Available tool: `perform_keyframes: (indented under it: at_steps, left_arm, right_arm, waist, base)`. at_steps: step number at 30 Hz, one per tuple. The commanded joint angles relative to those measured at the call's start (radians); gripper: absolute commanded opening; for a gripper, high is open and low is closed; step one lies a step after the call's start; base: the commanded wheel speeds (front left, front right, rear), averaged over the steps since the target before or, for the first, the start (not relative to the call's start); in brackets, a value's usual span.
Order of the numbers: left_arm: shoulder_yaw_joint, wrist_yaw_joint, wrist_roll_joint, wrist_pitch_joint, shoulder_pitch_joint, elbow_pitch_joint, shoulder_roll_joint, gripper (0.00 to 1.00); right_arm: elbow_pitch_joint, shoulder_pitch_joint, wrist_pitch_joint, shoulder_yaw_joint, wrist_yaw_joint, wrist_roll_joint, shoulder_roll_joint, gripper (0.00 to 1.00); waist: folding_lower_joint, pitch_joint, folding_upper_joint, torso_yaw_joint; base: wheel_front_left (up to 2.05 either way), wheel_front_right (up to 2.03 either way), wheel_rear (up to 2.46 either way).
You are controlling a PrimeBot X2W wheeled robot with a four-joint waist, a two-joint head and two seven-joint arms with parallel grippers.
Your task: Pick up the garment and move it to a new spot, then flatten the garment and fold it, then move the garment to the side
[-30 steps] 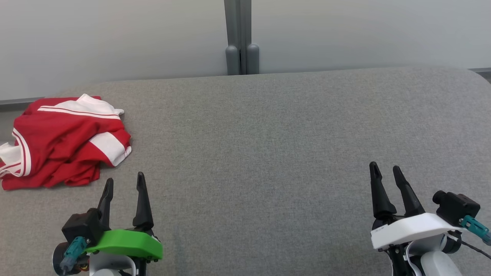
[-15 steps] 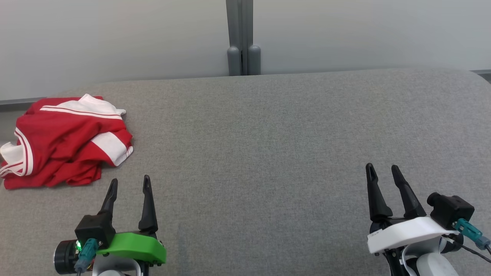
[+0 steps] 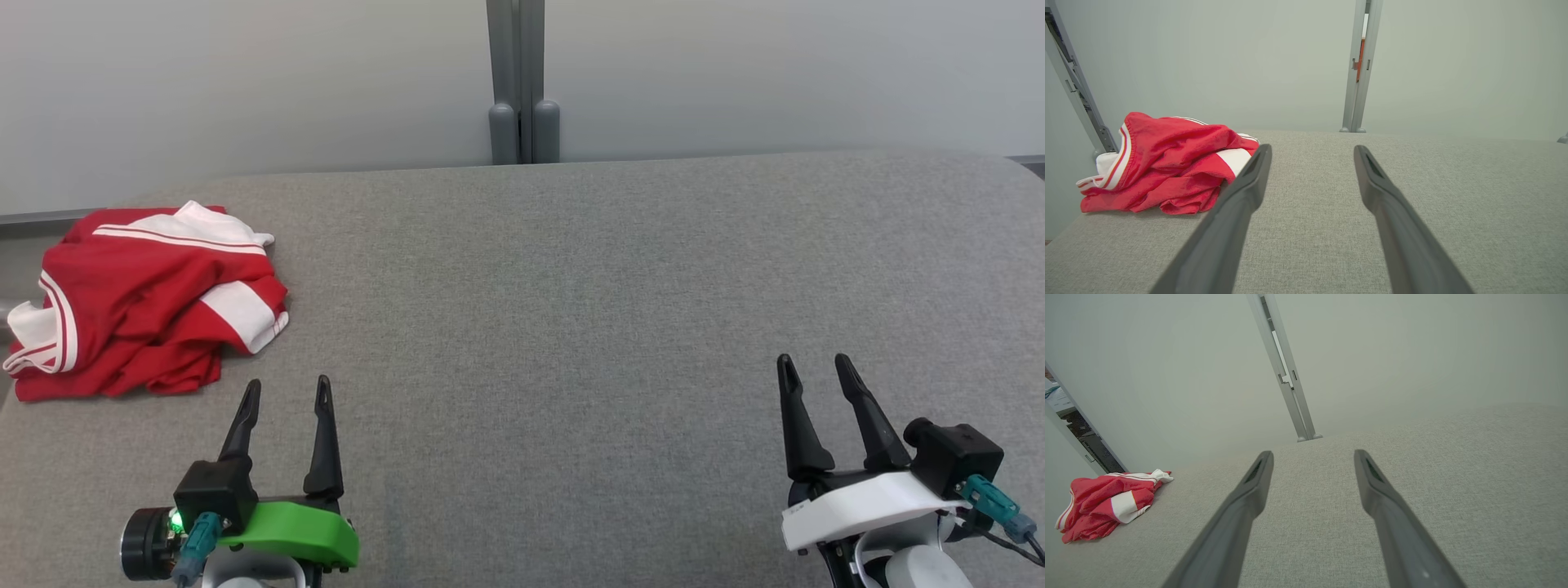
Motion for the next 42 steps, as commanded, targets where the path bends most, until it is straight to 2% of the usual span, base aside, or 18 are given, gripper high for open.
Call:
perform_keyframes:
  at_steps: [1,31,42]
  left_arm:
    - [-0.001,0.003,0.021,-0.007,0.006,0.003,0.007,1.00]
    - [-0.008,0.008,-0.013,-0.009,-0.010,0.035,0.007,1.00]
    - [0.010,0.009,-0.025,-0.009,-0.020,0.048,0.018,1.00]
  right_arm:
    - [-0.003,0.012,-0.009,-0.001,0.000,-0.020,-0.005,1.00]
    - [0.029,0.012,-0.012,0.005,0.000,0.010,-0.009,1.00]
    - [0.034,0.024,-0.012,0.008,0.000,0.015,-0.003,1.00]
  waist:
    - [-0.0001,0.000,0.0000,0.001]
    - [-0.0001,-0.006,0.0000,0.017]
    - [-0.0001,-0.010,0.0000,0.094]
  base:
    - [0.00,0.00,0.00]
    - [0.00,0.00,0.00]
    - [0.00,0.00,0.00]
